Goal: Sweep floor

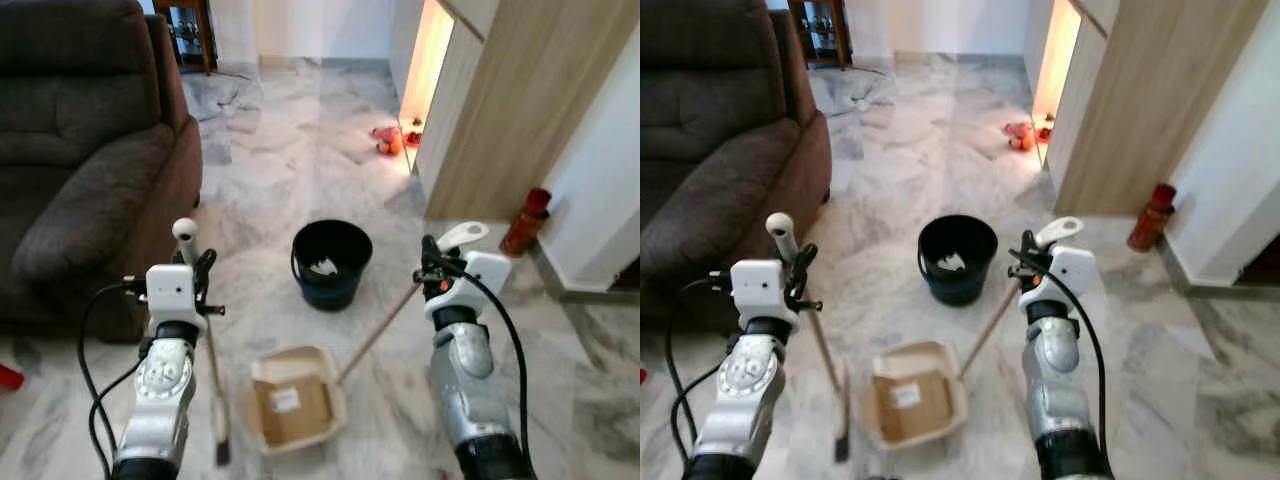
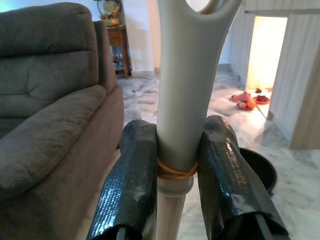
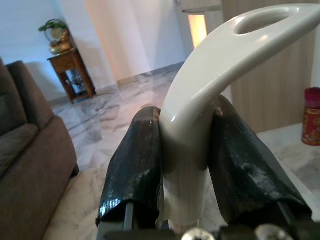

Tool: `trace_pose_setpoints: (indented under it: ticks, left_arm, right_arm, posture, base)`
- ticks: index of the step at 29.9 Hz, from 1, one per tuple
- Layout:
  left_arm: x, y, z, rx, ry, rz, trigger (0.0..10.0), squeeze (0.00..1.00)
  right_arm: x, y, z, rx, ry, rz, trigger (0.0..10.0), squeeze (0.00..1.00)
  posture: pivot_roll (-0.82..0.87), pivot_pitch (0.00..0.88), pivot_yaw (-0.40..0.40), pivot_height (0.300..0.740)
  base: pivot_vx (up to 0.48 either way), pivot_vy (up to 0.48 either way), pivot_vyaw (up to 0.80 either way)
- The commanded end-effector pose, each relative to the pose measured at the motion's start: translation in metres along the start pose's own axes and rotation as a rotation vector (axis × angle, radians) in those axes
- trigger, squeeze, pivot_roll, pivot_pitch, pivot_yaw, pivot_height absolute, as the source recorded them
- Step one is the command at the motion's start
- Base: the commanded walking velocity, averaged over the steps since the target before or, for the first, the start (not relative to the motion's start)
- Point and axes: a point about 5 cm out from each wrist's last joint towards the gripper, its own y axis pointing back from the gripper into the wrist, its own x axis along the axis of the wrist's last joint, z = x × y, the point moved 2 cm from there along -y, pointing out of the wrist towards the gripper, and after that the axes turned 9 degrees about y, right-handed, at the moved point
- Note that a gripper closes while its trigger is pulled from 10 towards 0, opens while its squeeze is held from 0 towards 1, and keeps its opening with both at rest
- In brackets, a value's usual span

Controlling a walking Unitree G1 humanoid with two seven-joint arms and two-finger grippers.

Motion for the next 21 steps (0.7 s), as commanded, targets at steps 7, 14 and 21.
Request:
trace_pose_setpoints:
  ticks: [7, 14, 21]
  left_arm:
    - [0.0106, -0.0039, 0.002, -0.017, 0.004, 0.052, 10.0, 0.0]
    - [0.0111, -0.0046, 0.0043, -0.029, -0.001, 0.054, 10.0, 0.0]
    - [0.0128, -0.0061, 0.0048, -0.03, -0.003, 0.06, 10.0, 0.0]
  right_arm:
    - [0.0116, -0.0066, -0.0071, 0.023, 0.0, 0.048, 10.0, 0.0]
    - [0.0119, -0.0074, -0.0072, 0.029, 0.002, 0.05, 10.0, 0.0]
    - [0.0122, -0.0075, -0.0101, 0.042, 0.009, 0.048, 10.0, 0.0]
  posture:
    - [0.12, 0.0, -0.048, 0.74]
    - [0.13, 0.0, -0.05, 0.74]
    - [0.12, 0.0, -0.054, 0.74]
  base:
    - [0.289, 0.0, 0.0]
    - [0.301, 0.0, 0.0]
    - [0.303, 0.0, 0.0]
